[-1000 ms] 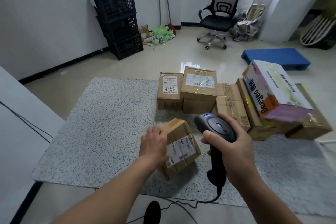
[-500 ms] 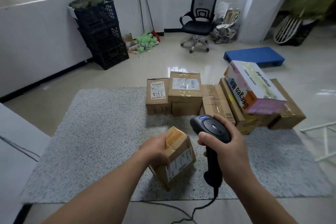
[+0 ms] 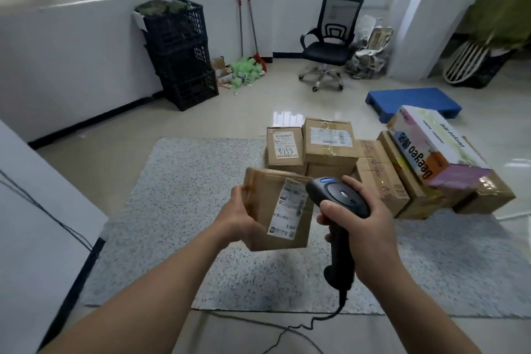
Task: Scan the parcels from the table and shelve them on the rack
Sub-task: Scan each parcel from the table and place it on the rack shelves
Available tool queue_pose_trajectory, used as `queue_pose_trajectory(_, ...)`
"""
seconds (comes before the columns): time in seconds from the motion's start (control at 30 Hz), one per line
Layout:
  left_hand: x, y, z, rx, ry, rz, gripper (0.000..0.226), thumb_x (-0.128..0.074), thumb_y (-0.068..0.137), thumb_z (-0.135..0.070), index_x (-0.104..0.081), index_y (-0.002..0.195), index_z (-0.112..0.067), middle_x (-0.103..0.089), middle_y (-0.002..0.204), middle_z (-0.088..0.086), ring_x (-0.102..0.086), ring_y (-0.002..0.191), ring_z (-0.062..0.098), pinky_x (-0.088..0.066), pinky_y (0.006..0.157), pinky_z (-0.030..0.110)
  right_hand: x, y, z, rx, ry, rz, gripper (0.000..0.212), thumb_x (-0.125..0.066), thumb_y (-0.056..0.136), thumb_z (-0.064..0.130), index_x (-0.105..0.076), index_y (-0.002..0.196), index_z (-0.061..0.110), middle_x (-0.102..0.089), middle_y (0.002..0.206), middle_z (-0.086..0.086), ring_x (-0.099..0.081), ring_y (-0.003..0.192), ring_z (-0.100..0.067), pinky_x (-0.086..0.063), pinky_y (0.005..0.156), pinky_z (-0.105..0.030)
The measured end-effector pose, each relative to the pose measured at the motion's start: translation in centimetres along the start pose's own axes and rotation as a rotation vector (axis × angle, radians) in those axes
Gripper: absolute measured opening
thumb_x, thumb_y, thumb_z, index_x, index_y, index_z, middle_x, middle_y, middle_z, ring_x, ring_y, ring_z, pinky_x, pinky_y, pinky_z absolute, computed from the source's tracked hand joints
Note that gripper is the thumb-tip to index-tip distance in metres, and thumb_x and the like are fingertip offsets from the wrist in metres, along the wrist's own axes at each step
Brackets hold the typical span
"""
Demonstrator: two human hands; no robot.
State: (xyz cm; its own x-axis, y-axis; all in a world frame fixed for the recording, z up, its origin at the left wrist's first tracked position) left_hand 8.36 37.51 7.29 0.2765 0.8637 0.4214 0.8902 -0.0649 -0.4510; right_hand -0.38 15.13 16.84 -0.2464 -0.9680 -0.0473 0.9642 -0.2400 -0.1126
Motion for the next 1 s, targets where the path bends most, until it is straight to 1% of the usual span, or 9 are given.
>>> queue_pose_trajectory(0.07,2.0,-0.5,0.7,-0.024,-0.087,-0.034,0.118,-0.088,0.043,-0.021,-0.024,0.14,-0.037,-0.057,0.125,0.004,-0.059,0.116,0.028,-0.054,0.098,0.052,-1.6,-0.5,0.3,-0.003,0.014,0.011,0.069,-0.088,0.068,0.017,-0.061,0.131,0.026,-0.073,0.106,-0.012,-0.072,0.081,-0.04,-0.058,0.059,-0.041)
queue_pose_trajectory(0.17,4.8,-1.5,1.7,-0.059,-0.184,-0.077,0.114,-0.091,0.055,-0.006,-0.024,0.143,-0.032,-0.057,0.124,0.005,-0.059,0.114,0.026,-0.054,0.096,0.049,-3.8,-1.3,0.8,-0.006,0.046,0.024,0.058,-0.08,0.08,0.002,-0.061,0.131,0.021,-0.074,0.094,-0.011,-0.069,0.069,-0.033,-0.054,0.056,-0.04)
queue_pose_trajectory(0.27,7.1,-2.2,2.6,-0.096,-0.243,-0.109,0.109,-0.088,0.063,0.004,-0.023,0.144,-0.031,-0.058,0.115,-0.002,-0.061,0.105,0.016,-0.056,0.086,0.04,-5.9,-1.9,1.1,-0.005,0.062,0.049,0.056,-0.078,0.081,0.0,-0.061,0.13,0.02,-0.075,0.085,-0.009,-0.066,0.064,-0.028,-0.05,0.054,-0.039)
queue_pose_trajectory(0.37,8.9,-3.0,3.4,-0.125,-0.275,-0.145,0.106,-0.088,0.065,0.005,-0.024,0.142,-0.03,-0.058,0.113,-0.003,-0.061,0.102,0.013,-0.055,0.076,0.03,-7.5,-2.5,1.4,0.002,0.078,0.07,0.055,-0.082,0.078,0.005,-0.063,0.125,0.023,-0.076,0.084,-0.009,-0.066,0.063,-0.028,-0.05,0.054,-0.039)
queue_pose_trajectory(0.43,9.8,-3.5,3.8,-0.143,-0.291,-0.164,0.105,-0.087,0.065,0.006,-0.024,0.141,-0.03,-0.057,0.112,-0.003,-0.061,0.1,0.011,-0.053,0.072,0.027,-8.4,-2.9,1.6,0.004,0.085,0.084,0.049,-0.078,0.081,0.002,-0.064,0.121,0.025,-0.075,0.082,-0.008,-0.065,0.062,-0.028,-0.05,0.054,-0.039)
queue_pose_trajectory(0.5,10.7,-3.9,4.3,-0.157,-0.306,-0.186,0.105,-0.086,0.066,0.007,-0.024,0.142,-0.029,-0.059,0.111,-0.002,-0.062,0.1,0.012,-0.055,0.075,0.031,-9.2,-3.4,1.8,0.005,0.098,0.097,0.045,-0.076,0.082,0.0,-0.065,0.117,0.026,-0.075,0.079,-0.008,-0.064,0.061,-0.028,-0.048,0.054,-0.039)
queue_pose_trajectory(0.63,11.9,-4.6,5.1,-0.159,-0.328,-0.208,0.106,-0.086,0.065,0.008,-0.024,0.144,-0.029,-0.06,0.112,0.0,-0.063,0.103,0.016,-0.056,0.091,0.048,-10.6,-4.4,2.1,-0.003,0.115,0.118,0.051,-0.083,0.075,0.004,-0.065,0.118,0.024,-0.074,0.08,-0.011,-0.063,0.06,-0.029,-0.048,0.052,-0.039)
queue_pose_trajectory(0.77,12.8,-5.1,5.5,-0.168,-0.349,-0.224,0.105,-0.086,0.064,0.007,-0.026,0.141,-0.031,-0.06,0.111,0.0,-0.063,0.103,0.018,-0.056,0.093,0.052,-11.6,-5.2,2.4,0.0,0.125,0.131,0.056,-0.079,0.062,0.017,-0.066,0.116,0.024,-0.073,0.079,-0.013,-0.062,0.058,-0.029,-0.048,0.048,-0.037)
queue_pose_trajectory(1.0,13.8,-5.5,5.8,-0.179,-0.381,-0.223,0.105,-0.086,0.063,0.007,-0.025,0.138,-0.034,-0.061,0.11,0.002,-0.065,0.103,0.022,-0.055,0.093,0.056,-12.5,-6.2,2.7,0.001,0.082,0.138,0.06,-0.078,0.059,0.019,-0.066,0.117,0.024,-0.072,0.077,-0.012,-0.063,0.057,-0.029,-0.047,0.049,-0.037)
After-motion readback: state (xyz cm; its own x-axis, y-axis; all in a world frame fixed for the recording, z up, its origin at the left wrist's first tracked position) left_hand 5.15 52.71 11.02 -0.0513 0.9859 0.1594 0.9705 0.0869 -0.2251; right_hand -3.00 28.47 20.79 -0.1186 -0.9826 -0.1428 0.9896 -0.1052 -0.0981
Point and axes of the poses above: each hand's wrist, its own y-axis towards the middle knuckle, its own x-axis out of the back of the hand, z = x × y, the point moved 3 cm from there along y, towards the middle knuckle
